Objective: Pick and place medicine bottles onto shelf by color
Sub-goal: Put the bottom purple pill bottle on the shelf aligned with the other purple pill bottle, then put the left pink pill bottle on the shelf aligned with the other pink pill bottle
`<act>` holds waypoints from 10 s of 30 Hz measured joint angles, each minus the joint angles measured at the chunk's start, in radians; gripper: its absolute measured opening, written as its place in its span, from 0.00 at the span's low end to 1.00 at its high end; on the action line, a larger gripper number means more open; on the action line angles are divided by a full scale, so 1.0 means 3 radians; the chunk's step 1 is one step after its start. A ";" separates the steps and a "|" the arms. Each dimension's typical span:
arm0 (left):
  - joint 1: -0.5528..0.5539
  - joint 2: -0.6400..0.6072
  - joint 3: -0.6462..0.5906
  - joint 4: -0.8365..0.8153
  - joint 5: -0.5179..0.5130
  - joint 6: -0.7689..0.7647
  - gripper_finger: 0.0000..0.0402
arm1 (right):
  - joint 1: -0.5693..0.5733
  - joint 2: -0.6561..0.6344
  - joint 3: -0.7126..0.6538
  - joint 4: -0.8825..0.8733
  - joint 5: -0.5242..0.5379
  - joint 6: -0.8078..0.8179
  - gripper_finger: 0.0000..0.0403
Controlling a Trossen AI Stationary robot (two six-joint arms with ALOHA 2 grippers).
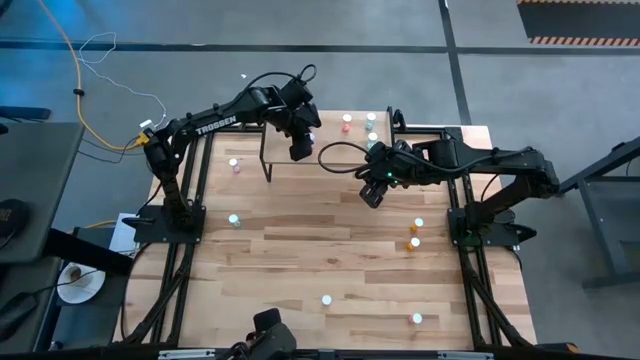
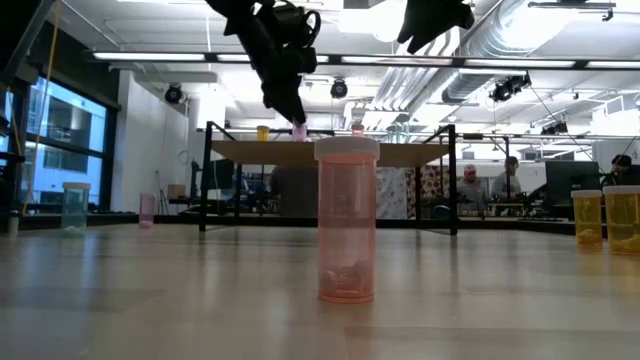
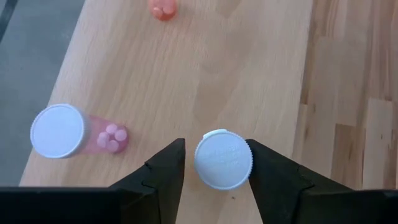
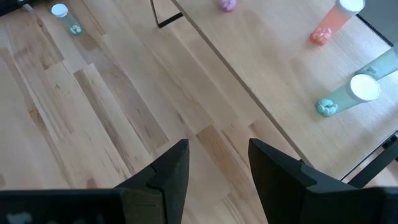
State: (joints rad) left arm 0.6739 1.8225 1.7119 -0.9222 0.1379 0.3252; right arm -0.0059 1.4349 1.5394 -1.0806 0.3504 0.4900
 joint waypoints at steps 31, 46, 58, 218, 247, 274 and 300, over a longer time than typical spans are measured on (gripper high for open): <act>-0.0001 -0.0019 0.0010 0.0010 -0.0201 0.0175 0.42 | 0.0000 0.0000 0.0000 -0.0001 -0.0059 0.0004 0.39; -0.0001 -0.0187 0.0010 0.0010 -0.0222 0.0290 0.42 | 0.0000 0.0000 0.0000 -0.0001 -0.0059 0.0006 0.39; -0.0081 -0.0653 0.0011 -0.0148 -0.0237 0.0141 0.42 | 0.0001 0.0000 0.0000 -0.0038 -0.0154 0.0008 0.39; -0.2972 -0.2449 -0.2177 0.0622 -0.0968 -0.1920 0.42 | 0.2617 0.2928 0.0001 0.2697 0.2386 0.1655 0.19; -0.2970 -0.2520 -0.2172 0.0619 -0.0923 -0.1769 0.42 | 0.2269 0.2276 0.0000 0.1569 0.2838 0.1564 0.21; -0.2972 -0.2530 -0.2171 0.0624 -0.0908 -0.1657 0.42 | 0.1621 0.1171 0.0000 -0.0781 0.3202 0.2225 0.21; -0.2972 -0.2530 -0.2171 0.0624 -0.0905 -0.1657 0.42 | 0.0610 0.0248 0.0000 0.0470 0.2367 0.0074 0.21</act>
State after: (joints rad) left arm -0.2176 1.0635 1.0605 -0.7349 -0.1337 -0.1719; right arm 0.1772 1.5093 1.5394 -0.9397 1.0606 0.5123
